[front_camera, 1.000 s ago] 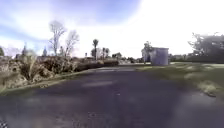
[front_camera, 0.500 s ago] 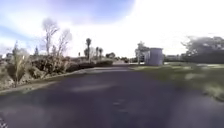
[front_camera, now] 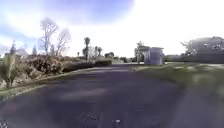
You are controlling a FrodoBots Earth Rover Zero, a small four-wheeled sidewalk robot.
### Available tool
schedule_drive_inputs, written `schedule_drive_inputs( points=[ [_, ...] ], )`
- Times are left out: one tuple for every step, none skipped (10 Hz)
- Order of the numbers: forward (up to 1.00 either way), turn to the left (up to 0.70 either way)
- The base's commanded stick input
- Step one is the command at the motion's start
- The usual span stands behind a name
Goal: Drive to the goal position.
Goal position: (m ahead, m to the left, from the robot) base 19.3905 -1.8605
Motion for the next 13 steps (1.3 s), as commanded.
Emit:
schedule_drive_inputs(
  points=[
    [0.85,-0.34],
    [0.85,-0.34],
    [0.85,0.00],
    [0.85,0.00],
    [0.85,0.00],
    [0.85,0.00],
    [0.85,0.00],
    [0.85,0.00],
    [0.85,0.00],
    [0.85,0.00],
    [0.85,0.00],
    [0.85,-0.32],
    [0.85,-0.33]
  ],
)
